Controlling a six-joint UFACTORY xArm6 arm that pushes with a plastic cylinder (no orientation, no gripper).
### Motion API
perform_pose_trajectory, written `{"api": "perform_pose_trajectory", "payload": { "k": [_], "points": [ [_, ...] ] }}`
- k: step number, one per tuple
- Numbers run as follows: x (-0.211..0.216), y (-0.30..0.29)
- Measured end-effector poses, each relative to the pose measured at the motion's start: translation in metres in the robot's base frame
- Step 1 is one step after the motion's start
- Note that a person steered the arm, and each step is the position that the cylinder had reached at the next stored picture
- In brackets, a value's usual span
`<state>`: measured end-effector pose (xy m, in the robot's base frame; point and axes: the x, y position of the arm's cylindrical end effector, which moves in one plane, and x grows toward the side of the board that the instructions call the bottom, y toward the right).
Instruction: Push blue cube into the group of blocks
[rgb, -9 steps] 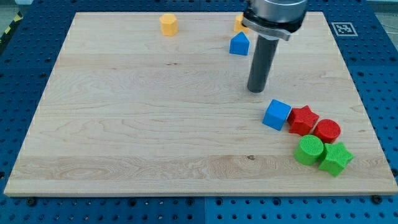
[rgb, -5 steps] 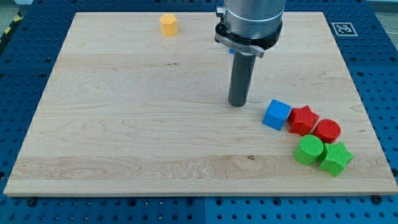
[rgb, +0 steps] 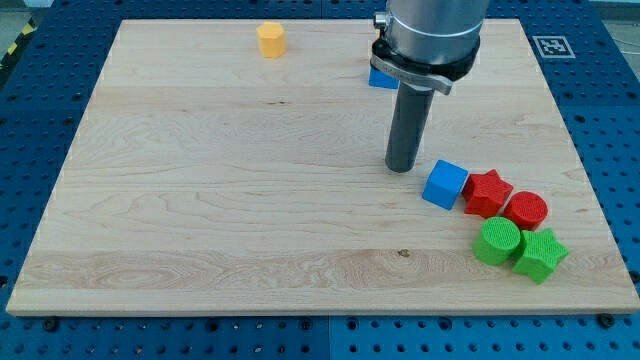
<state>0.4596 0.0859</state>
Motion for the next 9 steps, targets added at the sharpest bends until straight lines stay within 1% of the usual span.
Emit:
{"api": "perform_pose_trajectory", "payload": {
  "k": [2, 3, 4, 7, 8, 9],
  "points": [
    [0.036, 0.051],
    [0.036, 0.045],
    [0.025, 0.028],
    [0.0, 0.024],
    [-0.013, 0.024],
    [-0.037, 0.024]
  ]
}}
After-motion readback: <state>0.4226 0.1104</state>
